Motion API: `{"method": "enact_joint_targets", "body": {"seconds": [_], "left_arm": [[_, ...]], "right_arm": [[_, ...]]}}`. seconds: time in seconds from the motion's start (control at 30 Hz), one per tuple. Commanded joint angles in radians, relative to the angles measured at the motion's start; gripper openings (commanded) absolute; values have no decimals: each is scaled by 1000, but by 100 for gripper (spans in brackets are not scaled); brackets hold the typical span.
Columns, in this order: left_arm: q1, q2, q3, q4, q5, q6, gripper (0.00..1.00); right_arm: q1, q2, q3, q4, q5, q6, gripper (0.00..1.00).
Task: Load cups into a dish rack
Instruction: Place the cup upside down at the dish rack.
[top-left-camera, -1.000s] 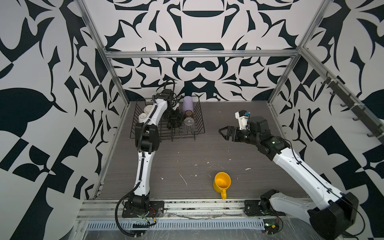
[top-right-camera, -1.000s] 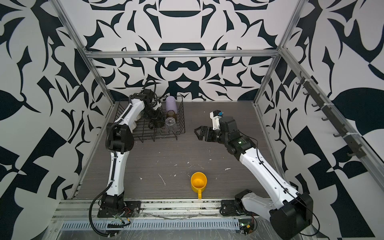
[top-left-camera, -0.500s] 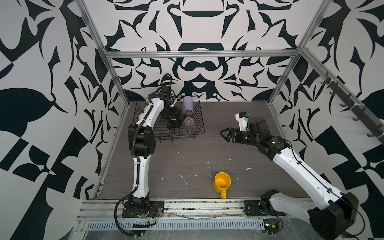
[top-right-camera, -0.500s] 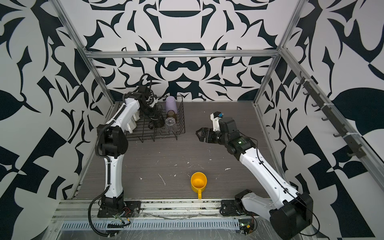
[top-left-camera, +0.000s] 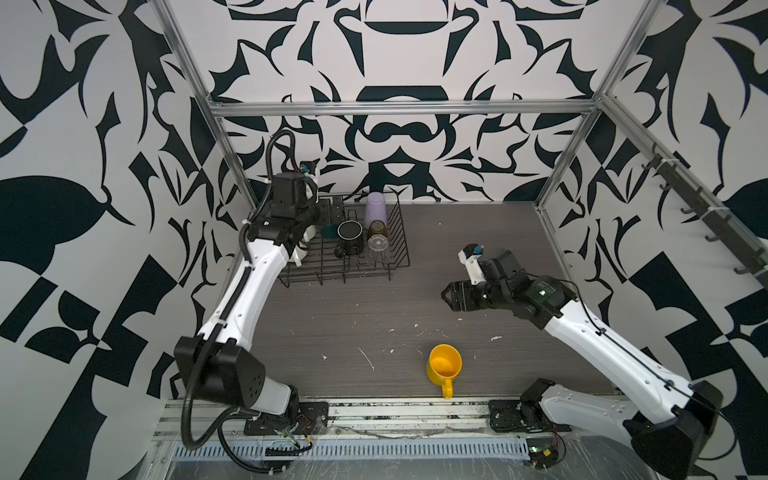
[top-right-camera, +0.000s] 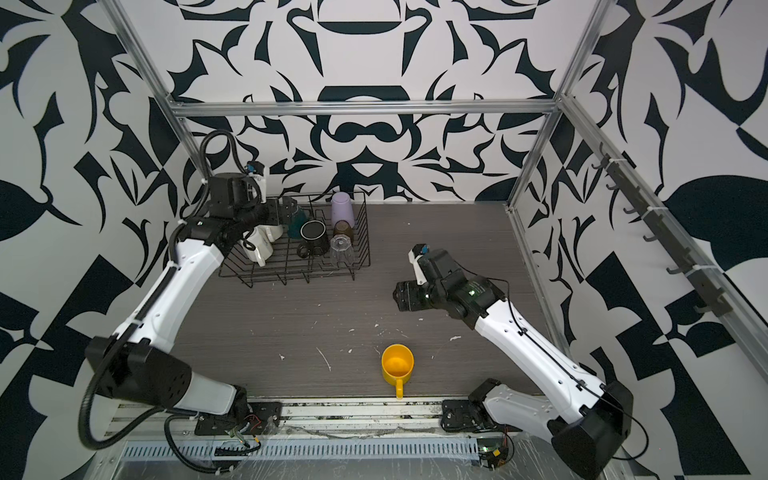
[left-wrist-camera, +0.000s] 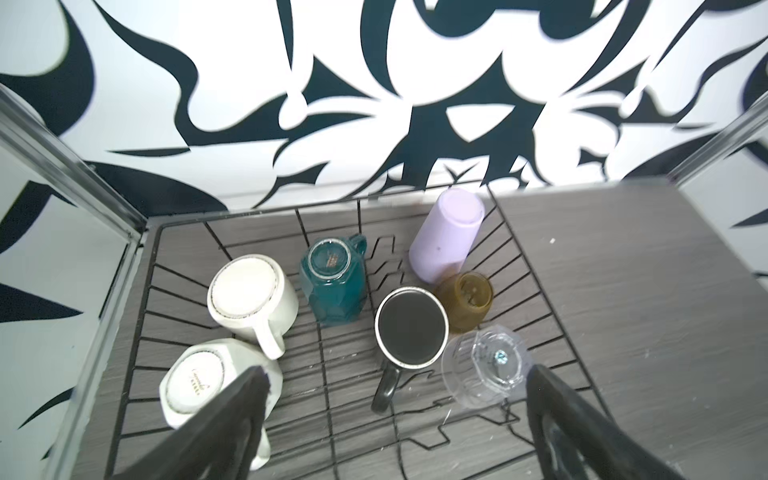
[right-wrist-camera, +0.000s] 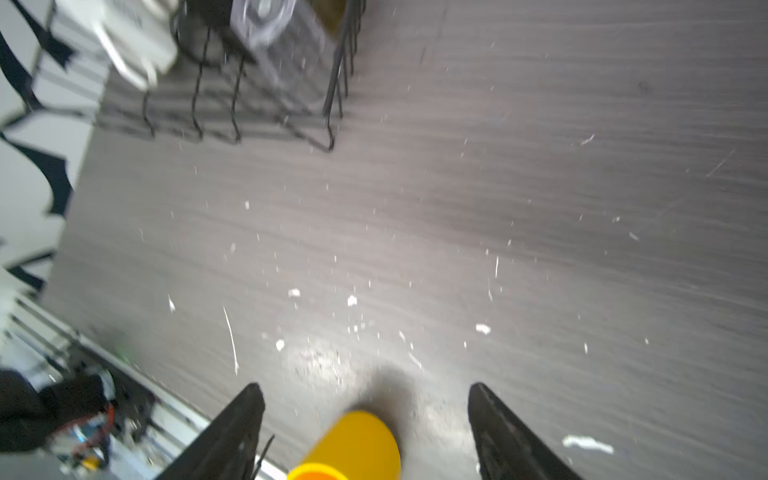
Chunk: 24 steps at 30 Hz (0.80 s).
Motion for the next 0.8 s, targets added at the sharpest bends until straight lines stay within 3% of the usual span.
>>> {"method": "enact_joint_targets", "body": {"seconds": [0.0,0.13,0.37,0.77], "left_arm": [[16,-89,-81,126,54,-27,99],[22,-167,-99,34,52,-17,99],[22,-316,-253,73,14,-38,99],[28,-358,-289,67,-11,-46,99]], "right_arm": [[70,-60,-14,-146,114,35,77],[115,-120,-65,-216,123,93,73],[173,-197,-129,-277,117,190,66],[329,-138,-174,-225,138,316,62]]}}
